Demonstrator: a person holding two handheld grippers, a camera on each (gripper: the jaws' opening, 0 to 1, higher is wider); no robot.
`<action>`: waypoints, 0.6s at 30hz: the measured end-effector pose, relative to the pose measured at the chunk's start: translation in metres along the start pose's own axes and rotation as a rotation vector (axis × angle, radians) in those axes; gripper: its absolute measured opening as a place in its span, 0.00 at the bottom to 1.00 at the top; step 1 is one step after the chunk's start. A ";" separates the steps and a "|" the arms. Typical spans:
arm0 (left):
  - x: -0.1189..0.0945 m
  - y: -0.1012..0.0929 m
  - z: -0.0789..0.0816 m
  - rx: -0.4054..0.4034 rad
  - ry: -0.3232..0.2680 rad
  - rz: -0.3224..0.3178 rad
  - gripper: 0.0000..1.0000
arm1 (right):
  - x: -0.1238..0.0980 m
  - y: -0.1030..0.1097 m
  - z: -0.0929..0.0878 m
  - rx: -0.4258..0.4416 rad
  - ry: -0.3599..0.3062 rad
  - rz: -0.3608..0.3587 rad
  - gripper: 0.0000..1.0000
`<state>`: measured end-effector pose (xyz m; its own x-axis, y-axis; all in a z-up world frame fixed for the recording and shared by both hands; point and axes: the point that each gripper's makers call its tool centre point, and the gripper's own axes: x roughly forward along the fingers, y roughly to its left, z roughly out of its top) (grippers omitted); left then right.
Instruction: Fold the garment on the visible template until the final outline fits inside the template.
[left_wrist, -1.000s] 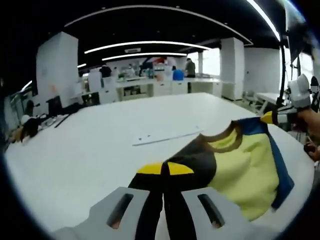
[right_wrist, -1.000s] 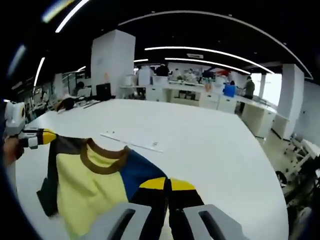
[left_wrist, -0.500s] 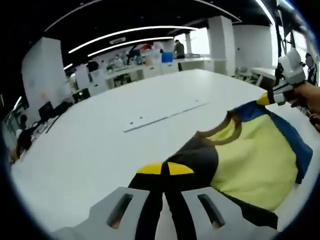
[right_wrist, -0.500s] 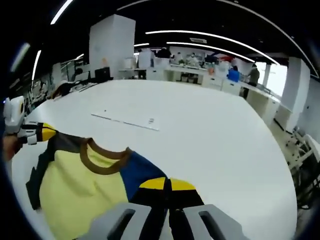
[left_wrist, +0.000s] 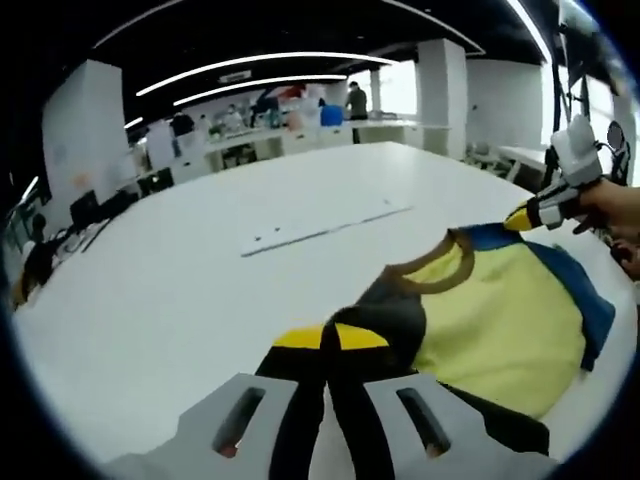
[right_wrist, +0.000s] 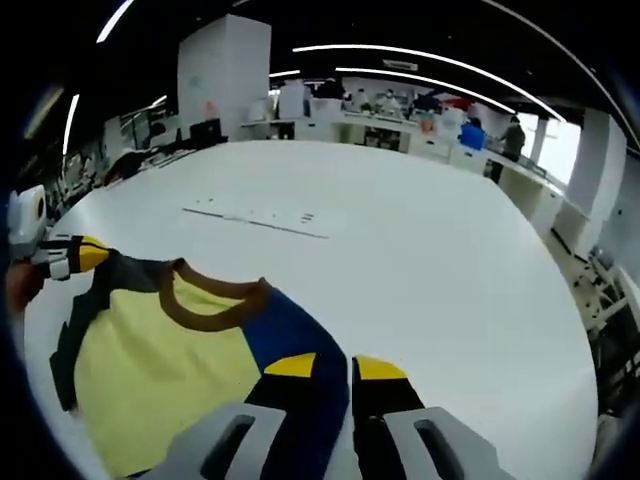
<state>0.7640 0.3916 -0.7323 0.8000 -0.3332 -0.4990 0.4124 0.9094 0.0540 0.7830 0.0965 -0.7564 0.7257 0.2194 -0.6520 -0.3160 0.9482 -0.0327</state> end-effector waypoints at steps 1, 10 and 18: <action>-0.002 -0.001 0.001 0.004 -0.004 0.001 0.02 | -0.002 0.002 0.000 -0.004 0.000 0.010 0.18; -0.033 -0.017 0.014 0.014 -0.063 -0.069 0.33 | -0.032 0.037 0.002 -0.059 -0.018 0.130 0.50; -0.068 -0.030 0.009 -0.009 -0.103 -0.144 0.50 | -0.075 0.072 -0.003 -0.119 -0.047 0.238 0.65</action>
<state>0.7013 0.3848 -0.6919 0.7737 -0.4831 -0.4099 0.5223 0.8525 -0.0190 0.7039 0.1474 -0.7121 0.6489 0.4464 -0.6162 -0.5492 0.8352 0.0267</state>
